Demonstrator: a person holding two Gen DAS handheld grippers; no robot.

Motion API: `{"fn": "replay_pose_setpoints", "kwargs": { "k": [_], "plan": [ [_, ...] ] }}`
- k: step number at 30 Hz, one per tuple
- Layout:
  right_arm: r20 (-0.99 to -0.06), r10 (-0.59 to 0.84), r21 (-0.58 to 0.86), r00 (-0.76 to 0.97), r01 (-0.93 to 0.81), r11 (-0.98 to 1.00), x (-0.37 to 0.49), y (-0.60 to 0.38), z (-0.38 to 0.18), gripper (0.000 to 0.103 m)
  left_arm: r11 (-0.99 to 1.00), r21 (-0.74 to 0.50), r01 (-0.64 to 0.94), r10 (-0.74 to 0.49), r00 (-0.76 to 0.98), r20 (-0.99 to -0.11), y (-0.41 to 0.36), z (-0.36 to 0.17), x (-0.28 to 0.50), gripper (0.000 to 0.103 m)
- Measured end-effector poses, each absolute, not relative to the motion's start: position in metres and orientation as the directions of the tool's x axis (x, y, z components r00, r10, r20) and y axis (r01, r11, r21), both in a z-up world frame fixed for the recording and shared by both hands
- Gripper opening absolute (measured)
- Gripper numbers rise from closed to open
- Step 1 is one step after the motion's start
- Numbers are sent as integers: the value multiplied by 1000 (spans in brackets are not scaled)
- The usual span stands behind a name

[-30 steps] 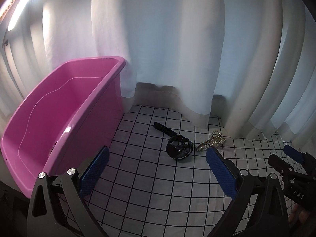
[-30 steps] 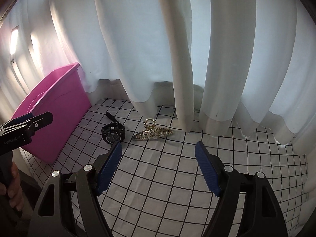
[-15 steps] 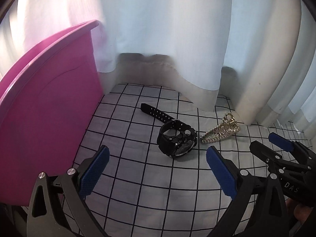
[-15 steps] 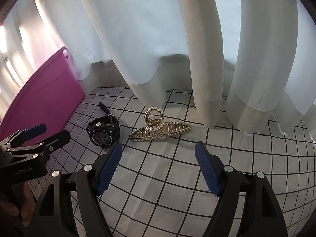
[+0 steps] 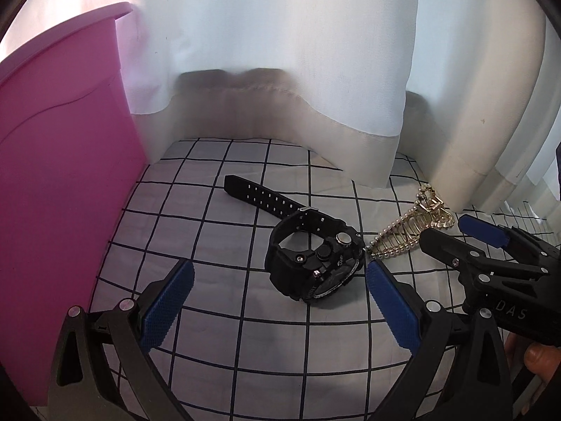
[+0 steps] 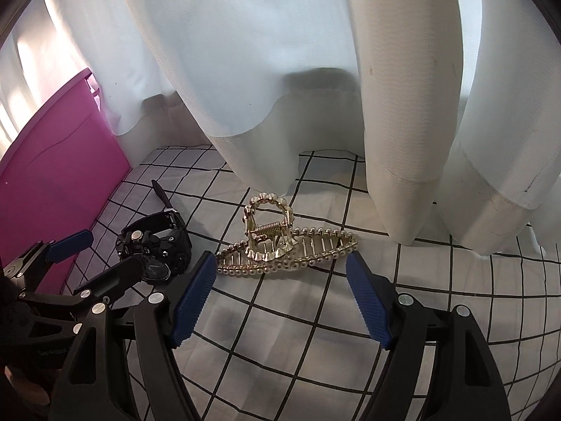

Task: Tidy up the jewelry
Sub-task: 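Grasp the black watch with the left tool while the right tool grasps the gold hair claw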

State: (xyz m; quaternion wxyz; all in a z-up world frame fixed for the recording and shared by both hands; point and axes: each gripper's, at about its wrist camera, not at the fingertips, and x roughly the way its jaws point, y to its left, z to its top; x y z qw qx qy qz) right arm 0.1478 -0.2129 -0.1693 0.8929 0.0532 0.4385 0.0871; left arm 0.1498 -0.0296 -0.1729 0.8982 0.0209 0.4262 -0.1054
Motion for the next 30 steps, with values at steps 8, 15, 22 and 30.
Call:
{"fn": "replay_pose_setpoints", "kwargs": {
  "k": [8,15,22,30],
  "plan": [
    [-776,186,170,602,-84,982,166,-212,-183,73,971,-58,231,-193,619,-761,-36,-180,160,97],
    [-776,135,118,616,-68,991,180,-208,-187,73,961,-107,255,-248,624,-741,-38,-186,167,97],
    [-763,105,77,637,-71,994,189,-207,-193,73,942,-194,274,-324,588,-741,-39,-197,178,97],
    [-757,104,73,645,-74,995,185,-215,-192,71,947,-195,255,-311,576,-756,-41,-207,176,90]
  ]
}}
